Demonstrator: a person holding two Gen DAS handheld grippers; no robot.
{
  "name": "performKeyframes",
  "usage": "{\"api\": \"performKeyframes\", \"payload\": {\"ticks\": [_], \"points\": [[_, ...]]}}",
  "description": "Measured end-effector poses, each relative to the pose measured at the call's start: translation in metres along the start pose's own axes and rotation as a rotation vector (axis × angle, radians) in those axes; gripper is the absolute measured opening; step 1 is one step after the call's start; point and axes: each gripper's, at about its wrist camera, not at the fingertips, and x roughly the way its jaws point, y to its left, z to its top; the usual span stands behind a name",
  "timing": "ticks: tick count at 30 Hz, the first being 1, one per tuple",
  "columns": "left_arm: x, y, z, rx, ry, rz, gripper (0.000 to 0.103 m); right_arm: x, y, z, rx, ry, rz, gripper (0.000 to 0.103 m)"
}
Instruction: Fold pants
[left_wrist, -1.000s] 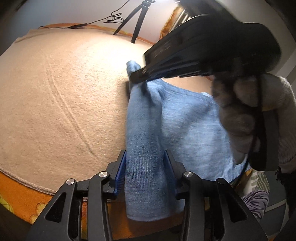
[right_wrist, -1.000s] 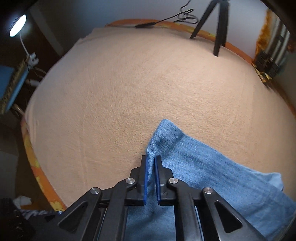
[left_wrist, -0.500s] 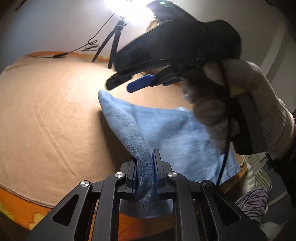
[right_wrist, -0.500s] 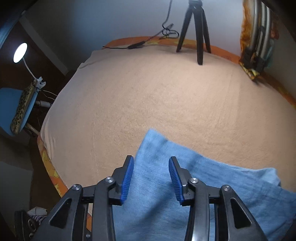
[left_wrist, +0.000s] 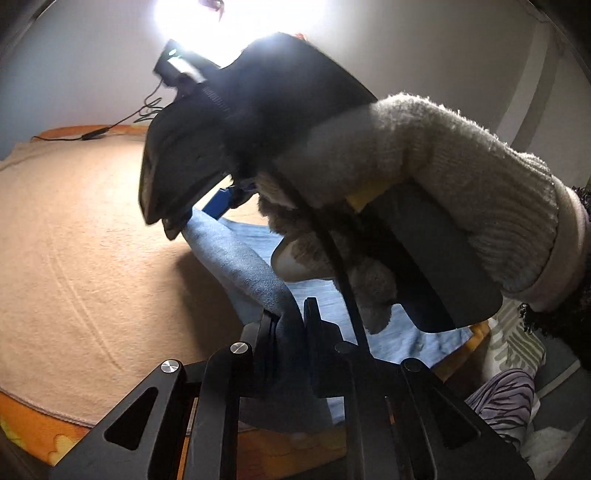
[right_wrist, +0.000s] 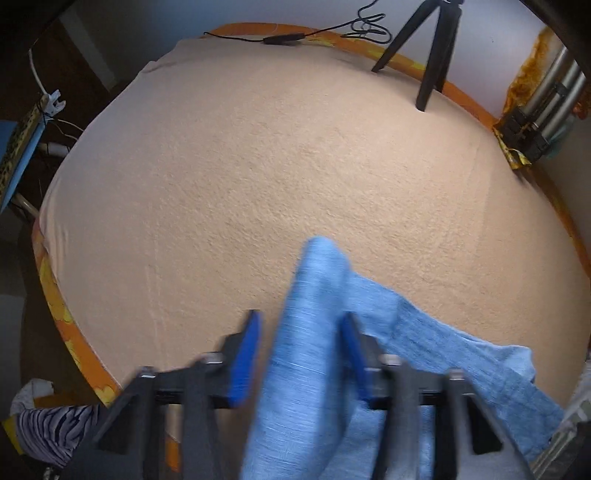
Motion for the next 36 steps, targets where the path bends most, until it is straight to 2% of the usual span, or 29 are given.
{"api": "performKeyframes", "payload": {"ticks": [3,7,15,27,30,36], "points": [[0.0,-0.008,0.001,0.01,0.001,-0.025,0.011,-0.017,-0.018,-0.007,0.034,-0.049,0.028,0.017],[0.001,-0.031,0.007,0.044,-0.007,-0.075,0.01,-0.047,-0.051,-0.024,0.098,-0.127,0.079,0.008],[0.004,-0.075,0.016,0.141,-0.017,-0.164,0.009,-0.1,-0.128,-0.075,0.242,-0.269,0.15,0.006],[0.036,-0.149,0.039,0.202,0.041,-0.35,0.009,-0.139,-0.24,-0.156,0.442,-0.403,0.187,0.005],[0.035,-0.17,0.05,0.261,0.014,-0.358,0.009,-0.148,-0.272,-0.178,0.52,-0.438,0.212,0.005],[0.035,-0.198,0.068,0.303,0.012,-0.391,0.008,-0.159,-0.318,-0.207,0.61,-0.484,0.219,0.004]]}}
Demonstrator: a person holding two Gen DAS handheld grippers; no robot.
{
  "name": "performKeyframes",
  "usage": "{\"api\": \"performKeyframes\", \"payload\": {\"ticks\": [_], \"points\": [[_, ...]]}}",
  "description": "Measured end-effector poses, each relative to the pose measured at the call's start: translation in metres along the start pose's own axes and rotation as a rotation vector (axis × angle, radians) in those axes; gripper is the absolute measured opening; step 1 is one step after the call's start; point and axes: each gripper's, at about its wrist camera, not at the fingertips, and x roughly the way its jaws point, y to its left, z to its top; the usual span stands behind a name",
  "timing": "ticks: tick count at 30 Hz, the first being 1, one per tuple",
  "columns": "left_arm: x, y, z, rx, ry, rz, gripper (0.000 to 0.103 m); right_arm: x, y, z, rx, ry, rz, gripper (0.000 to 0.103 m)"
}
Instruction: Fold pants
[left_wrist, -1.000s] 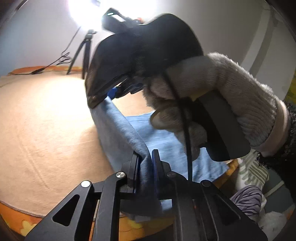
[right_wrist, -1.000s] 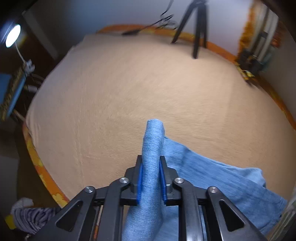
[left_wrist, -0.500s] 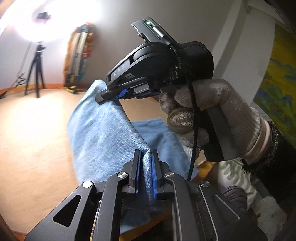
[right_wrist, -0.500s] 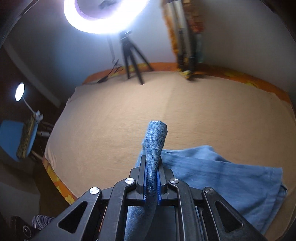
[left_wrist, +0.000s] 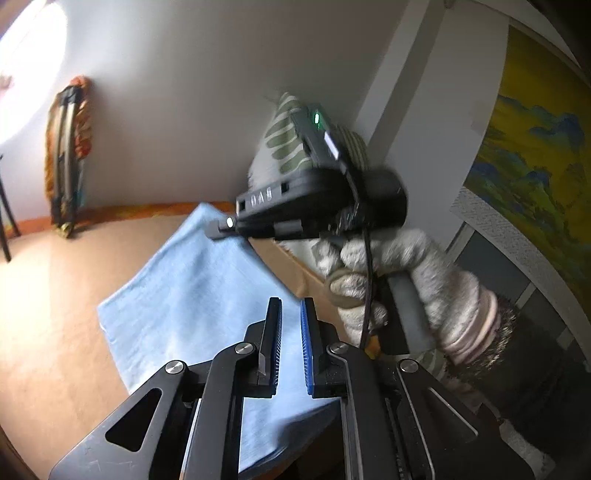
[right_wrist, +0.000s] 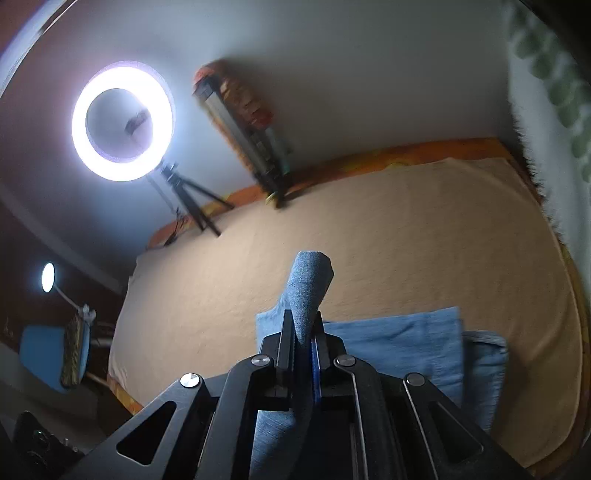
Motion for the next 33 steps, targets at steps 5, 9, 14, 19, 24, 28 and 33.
{"api": "performKeyframes", "payload": {"ticks": [5,9,14,19,24,28,33], "points": [[0.001,0.005,-0.012,0.032,0.053,0.033,0.008,0.003,-0.037,-0.008,0.02,0.037,-0.027,0.004],[0.013,0.023,-0.04,-0.005,0.138,0.082,0.008,0.015,-0.075,-0.019,0.068,0.057,-0.052,0.004],[0.024,0.052,-0.069,-0.081,0.214,0.136,0.009,0.027,-0.111,-0.032,0.112,0.068,-0.069,0.004],[0.026,0.077,-0.088,-0.166,0.24,0.194,0.011,0.027,-0.128,-0.037,0.119,0.048,-0.084,0.003],[0.029,0.084,-0.095,-0.216,0.248,0.196,0.015,0.031,-0.144,-0.04,0.118,0.033,-0.129,0.004],[0.034,0.077,-0.103,-0.193,0.26,0.184,0.015,0.015,-0.143,-0.049,0.1,0.042,-0.087,0.036],[0.043,0.082,-0.111,-0.222,0.263,0.166,0.015,-0.005,-0.138,-0.087,0.082,0.088,-0.023,0.04]]}}
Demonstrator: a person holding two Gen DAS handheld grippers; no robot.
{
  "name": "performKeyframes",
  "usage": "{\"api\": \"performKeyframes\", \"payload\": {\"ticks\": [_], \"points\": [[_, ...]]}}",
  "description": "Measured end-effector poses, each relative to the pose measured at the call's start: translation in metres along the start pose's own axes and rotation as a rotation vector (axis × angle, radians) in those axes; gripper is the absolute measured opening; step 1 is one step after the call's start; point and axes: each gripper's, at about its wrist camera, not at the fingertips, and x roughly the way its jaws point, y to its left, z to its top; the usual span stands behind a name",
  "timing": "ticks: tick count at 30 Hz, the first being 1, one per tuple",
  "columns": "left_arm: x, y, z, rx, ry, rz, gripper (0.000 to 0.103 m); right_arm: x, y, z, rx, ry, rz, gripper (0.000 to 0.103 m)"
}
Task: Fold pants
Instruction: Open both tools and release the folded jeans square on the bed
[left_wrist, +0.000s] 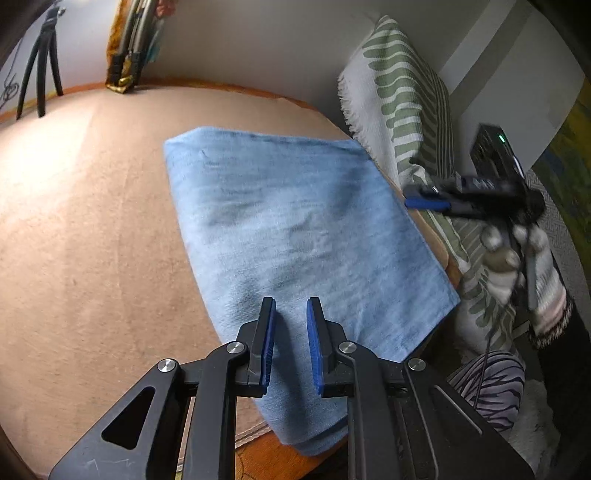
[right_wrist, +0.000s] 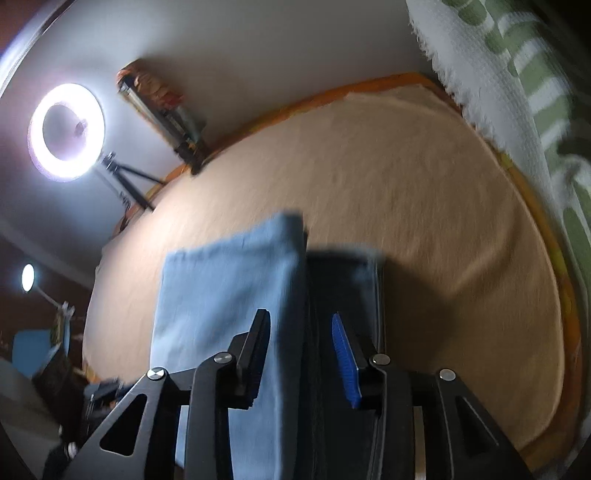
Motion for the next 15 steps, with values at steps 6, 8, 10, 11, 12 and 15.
{"api": "performKeyframes", "payload": {"ticks": [6,8,10,11,12,15], "points": [[0.002,-0.003,0.001,0.01,-0.002,0.003,0.015,0.008,0.005,-0.032,-0.008,0.038,0.047,0.034],[0.002,-0.004,0.002,0.015,-0.006,0.009,0.015,0.013,0.011,-0.035,-0.028,0.039,0.038,0.026],[0.0,-0.006,0.002,0.022,-0.011,0.014,0.015,0.015,0.02,-0.037,-0.056,0.029,-0.013,0.004],[-0.002,-0.007,0.003,0.027,-0.017,0.016,0.015,0.012,0.024,-0.037,-0.066,0.019,-0.031,0.003],[-0.004,-0.008,0.003,0.033,-0.024,0.018,0.015,0.009,0.029,-0.038,-0.083,0.012,-0.048,0.002],[-0.009,-0.012,0.004,0.051,-0.041,0.017,0.015,-0.007,0.028,-0.041,-0.113,-0.003,-0.07,0.001]]}}
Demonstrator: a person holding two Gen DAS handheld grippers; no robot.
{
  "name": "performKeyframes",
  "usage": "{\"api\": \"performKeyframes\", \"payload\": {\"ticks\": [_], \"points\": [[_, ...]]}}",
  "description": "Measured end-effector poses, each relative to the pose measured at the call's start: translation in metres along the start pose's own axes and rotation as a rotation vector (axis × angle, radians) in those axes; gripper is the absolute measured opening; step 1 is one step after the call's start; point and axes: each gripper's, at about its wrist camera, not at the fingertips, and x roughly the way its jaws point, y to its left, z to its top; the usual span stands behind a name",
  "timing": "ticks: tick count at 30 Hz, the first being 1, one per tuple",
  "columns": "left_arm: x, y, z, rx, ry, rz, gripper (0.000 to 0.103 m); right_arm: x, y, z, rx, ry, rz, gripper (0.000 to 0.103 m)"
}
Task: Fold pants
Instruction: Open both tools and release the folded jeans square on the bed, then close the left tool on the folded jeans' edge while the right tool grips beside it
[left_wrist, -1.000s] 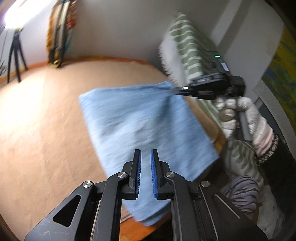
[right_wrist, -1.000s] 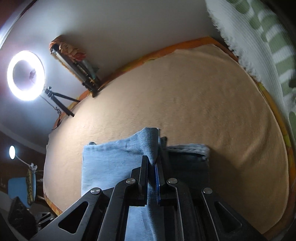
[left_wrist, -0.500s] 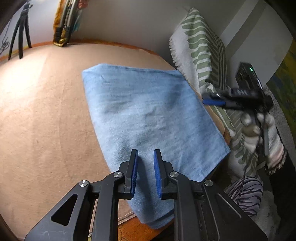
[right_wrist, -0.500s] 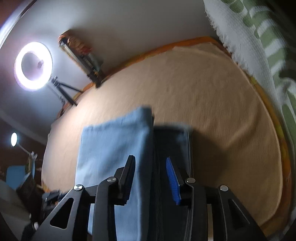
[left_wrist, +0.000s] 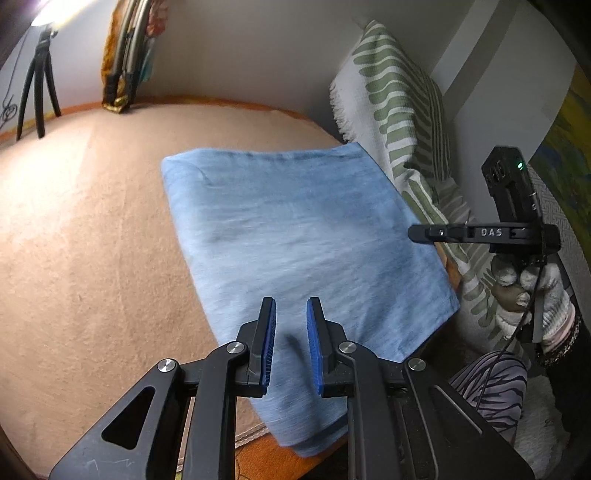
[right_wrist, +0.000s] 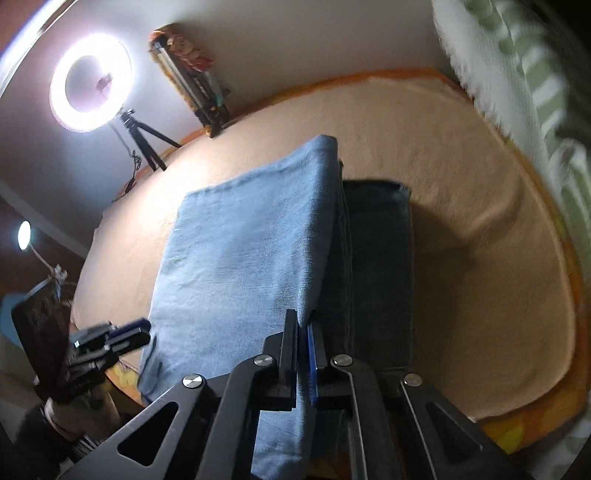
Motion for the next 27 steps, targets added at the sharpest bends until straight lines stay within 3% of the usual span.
{"api": "performKeyframes", "payload": {"ticks": [2,6,9,13,17,19,22,27], "points": [[0.002,-0.002,0.0,0.012,0.004,0.001,0.015,0.006,-0.009,-0.004,0.003,0.031,-0.048,0.001],[0.008,-0.008,-0.003,0.048,0.019,0.013,0.015,0.017,-0.014,-0.006,0.023,0.055,-0.057,0.004],[0.015,-0.01,-0.008,0.074,0.038,0.029,0.015,0.012,-0.005,-0.001,-0.018,0.049,-0.107,0.017],[0.021,-0.009,-0.011,0.072,0.051,0.028,0.019,-0.007,0.012,0.011,-0.079,-0.054,-0.158,0.04],[0.015,-0.006,-0.003,0.048,0.03,0.019,0.023,-0.002,0.025,0.02,-0.118,-0.098,-0.127,0.04],[0.01,0.001,0.004,0.027,0.01,0.039,0.038,0.008,0.026,0.024,-0.127,-0.09,-0.162,0.043],[0.004,0.022,0.016,-0.043,-0.008,0.069,0.047,0.017,0.021,0.028,-0.143,-0.099,-0.25,0.061],[0.019,0.05,0.034,-0.132,0.048,0.072,0.048,0.027,-0.006,0.034,-0.106,-0.053,-0.235,0.076]]}}
